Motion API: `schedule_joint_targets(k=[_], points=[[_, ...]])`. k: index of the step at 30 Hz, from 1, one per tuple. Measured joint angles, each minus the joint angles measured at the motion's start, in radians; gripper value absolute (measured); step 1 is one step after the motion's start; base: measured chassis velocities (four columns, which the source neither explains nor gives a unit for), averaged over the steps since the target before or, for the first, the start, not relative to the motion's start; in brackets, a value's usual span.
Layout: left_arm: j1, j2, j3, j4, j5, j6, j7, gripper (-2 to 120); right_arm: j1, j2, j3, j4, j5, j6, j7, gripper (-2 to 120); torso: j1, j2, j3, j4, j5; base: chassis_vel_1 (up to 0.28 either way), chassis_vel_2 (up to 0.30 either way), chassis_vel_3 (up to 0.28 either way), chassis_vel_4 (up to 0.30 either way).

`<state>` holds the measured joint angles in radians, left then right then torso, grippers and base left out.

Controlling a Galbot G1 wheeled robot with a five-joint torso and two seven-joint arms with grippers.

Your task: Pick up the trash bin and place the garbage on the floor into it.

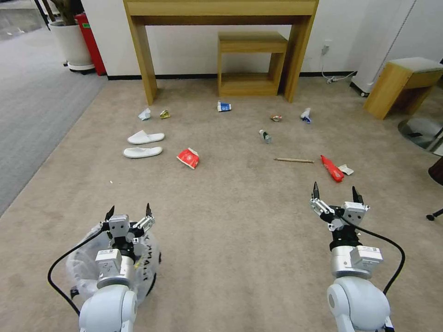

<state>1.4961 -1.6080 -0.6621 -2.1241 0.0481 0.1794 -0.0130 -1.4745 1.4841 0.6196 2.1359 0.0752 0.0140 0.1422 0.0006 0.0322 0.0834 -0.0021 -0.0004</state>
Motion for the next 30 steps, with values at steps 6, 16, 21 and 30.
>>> schedule_joint_targets(k=[6,16,21,30], points=[[0.000,0.000,-0.001,0.000,-0.001,0.000,-0.001,100,-0.002,0.003,-0.001,-0.005,-0.003,0.014,-0.001,100,0.000,0.000,0.000,-0.0003,0.0001,0.223,0.231,-0.217,-0.232],[-0.003,0.000,-0.002,0.002,-0.008,0.000,-0.009,100,0.000,0.009,-0.006,-0.023,-0.005,0.060,-0.009,100,0.000,0.000,0.000,-0.0002,0.0004,0.135,0.122,-0.128,-0.124],[-0.004,0.000,-0.002,0.003,-0.010,0.001,-0.009,100,0.004,0.012,-0.008,-0.026,-0.003,0.070,-0.009,100,0.000,0.000,0.000,-0.0003,0.0006,0.000,0.000,0.000,0.000],[-0.003,0.000,-0.001,0.005,-0.010,0.001,-0.011,100,0.002,0.015,-0.009,-0.027,-0.006,0.077,-0.013,100,0.000,0.000,0.000,-0.0002,0.0003,0.000,0.000,0.000,0.000]])
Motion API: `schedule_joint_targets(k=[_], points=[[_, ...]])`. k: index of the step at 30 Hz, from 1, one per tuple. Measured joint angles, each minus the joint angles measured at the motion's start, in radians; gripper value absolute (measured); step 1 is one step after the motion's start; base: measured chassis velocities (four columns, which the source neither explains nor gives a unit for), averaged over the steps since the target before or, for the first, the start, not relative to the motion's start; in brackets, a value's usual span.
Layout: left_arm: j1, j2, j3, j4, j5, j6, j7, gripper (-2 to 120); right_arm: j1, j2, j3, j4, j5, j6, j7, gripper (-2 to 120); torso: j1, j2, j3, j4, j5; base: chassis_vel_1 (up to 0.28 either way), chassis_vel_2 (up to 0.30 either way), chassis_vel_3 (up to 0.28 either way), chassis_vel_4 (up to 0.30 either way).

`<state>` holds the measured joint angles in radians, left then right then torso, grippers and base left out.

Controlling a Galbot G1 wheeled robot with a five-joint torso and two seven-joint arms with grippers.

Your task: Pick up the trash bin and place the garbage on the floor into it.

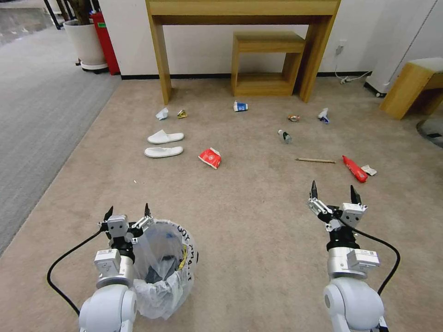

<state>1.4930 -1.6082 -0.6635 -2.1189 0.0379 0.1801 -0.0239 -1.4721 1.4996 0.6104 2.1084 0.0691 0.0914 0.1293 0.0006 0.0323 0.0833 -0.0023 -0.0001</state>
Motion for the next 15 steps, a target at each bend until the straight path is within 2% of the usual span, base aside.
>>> schedule_joint_targets(k=[15], points=[[0.003,0.000,-0.001,0.000,-0.003,0.000,-0.012,100,-0.002,0.005,-0.003,-0.003,-0.017,0.023,0.000,100,0.000,0.000,0.000,0.0000,0.0001,0.000,0.000,0.000,0.000]])
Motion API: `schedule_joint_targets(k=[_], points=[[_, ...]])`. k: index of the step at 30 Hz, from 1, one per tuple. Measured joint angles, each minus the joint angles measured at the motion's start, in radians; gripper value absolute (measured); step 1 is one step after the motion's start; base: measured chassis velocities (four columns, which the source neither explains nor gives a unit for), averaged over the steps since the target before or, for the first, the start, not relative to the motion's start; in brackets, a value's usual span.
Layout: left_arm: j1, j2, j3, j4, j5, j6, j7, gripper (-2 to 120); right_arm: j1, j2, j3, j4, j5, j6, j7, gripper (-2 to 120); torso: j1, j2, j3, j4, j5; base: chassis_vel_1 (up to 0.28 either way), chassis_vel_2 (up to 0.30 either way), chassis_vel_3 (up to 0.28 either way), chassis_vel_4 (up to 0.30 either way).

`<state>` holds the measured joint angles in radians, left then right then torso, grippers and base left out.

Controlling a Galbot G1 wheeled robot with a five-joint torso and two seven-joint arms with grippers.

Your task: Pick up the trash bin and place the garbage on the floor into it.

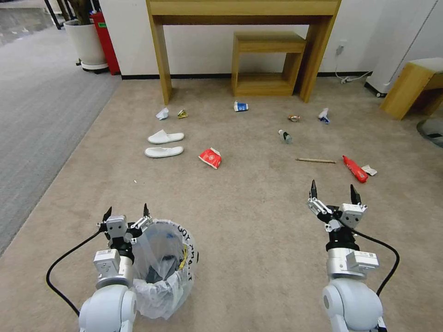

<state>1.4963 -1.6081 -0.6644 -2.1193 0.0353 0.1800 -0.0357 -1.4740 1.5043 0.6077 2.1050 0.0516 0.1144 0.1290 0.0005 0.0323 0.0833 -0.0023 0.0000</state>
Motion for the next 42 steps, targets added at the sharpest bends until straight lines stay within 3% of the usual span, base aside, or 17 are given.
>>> schedule_joint_targets(k=[14,30,40,42], points=[[0.001,0.000,0.002,-0.005,0.000,-0.001,0.000,100,-0.009,0.008,0.005,0.020,-0.010,-0.035,0.007,100,0.000,0.000,0.000,-0.0001,0.0000,0.033,0.028,-0.031,-0.032],[0.014,0.000,-0.002,0.001,0.027,-0.031,-0.041,100,-0.011,-0.005,0.004,0.010,0.009,-0.001,0.008,100,0.000,0.000,0.000,0.0000,0.0003,0.090,0.101,-0.086,-0.089],[0.027,0.000,0.016,-0.026,0.013,0.025,-0.063,100,-0.013,-0.024,0.010,0.026,0.013,-0.038,0.022,100,0.000,0.000,0.000,0.0000,0.0000,-0.006,-0.010,0.006,0.002],[0.033,0.010,0.029,-0.044,0.000,0.072,-0.075,100,-0.015,-0.031,0.013,0.030,0.017,-0.045,0.024,100,0.000,0.000,0.000,0.0001,-0.0001,0.000,0.000,0.000,0.000]])
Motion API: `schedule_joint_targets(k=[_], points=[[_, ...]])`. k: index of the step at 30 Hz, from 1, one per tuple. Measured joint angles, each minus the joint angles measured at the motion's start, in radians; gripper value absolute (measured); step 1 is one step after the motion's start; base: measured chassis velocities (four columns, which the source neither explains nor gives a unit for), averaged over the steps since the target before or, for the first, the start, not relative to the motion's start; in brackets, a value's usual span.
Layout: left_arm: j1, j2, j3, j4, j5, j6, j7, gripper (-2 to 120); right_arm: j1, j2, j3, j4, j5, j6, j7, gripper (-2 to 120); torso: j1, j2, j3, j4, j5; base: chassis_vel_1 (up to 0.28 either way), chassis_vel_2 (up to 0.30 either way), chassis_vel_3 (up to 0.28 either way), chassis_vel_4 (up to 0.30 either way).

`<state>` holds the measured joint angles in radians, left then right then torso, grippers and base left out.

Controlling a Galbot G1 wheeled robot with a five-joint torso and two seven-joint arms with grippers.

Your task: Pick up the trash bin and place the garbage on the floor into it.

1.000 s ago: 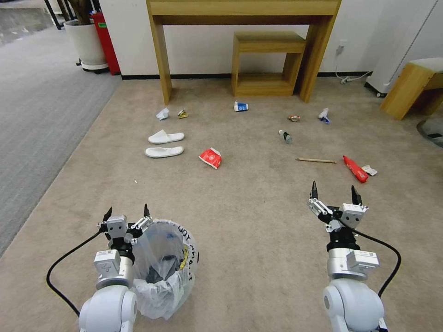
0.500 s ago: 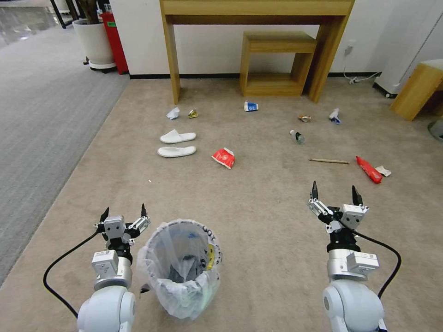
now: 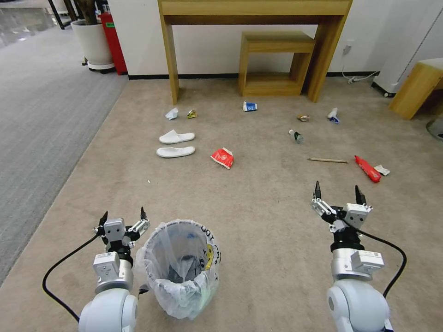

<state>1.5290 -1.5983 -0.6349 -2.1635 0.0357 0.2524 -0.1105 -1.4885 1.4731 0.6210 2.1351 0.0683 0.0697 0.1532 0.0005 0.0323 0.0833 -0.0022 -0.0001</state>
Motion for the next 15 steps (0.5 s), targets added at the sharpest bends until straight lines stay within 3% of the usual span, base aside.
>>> schedule_joint_targets(k=[5,10,12,15], points=[[0.009,0.040,0.024,-0.024,-0.037,0.088,-0.043,100,0.000,-0.003,0.005,0.001,0.004,-0.002,0.003,100,0.000,0.000,0.000,-0.0001,0.0002,0.000,0.000,0.000,0.000],[0.015,0.069,0.041,-0.027,-0.076,0.126,-0.088,100,0.000,-0.005,0.007,0.001,0.006,-0.003,0.005,100,0.000,0.000,0.000,0.0000,0.0000,0.000,0.000,0.000,0.000],[0.031,0.135,0.075,-0.033,-0.191,0.210,-0.189,100,-0.001,-0.010,0.011,0.006,0.012,-0.010,0.006,100,0.000,0.000,0.000,0.0000,-0.0001,0.000,0.000,0.000,0.000],[0.041,0.178,0.100,-0.052,-0.284,0.271,-0.251,100,-0.001,-0.012,0.013,0.011,0.016,-0.016,0.007,100,0.000,0.000,0.000,0.0000,0.0000,0.000,0.000,0.000,0.000]])
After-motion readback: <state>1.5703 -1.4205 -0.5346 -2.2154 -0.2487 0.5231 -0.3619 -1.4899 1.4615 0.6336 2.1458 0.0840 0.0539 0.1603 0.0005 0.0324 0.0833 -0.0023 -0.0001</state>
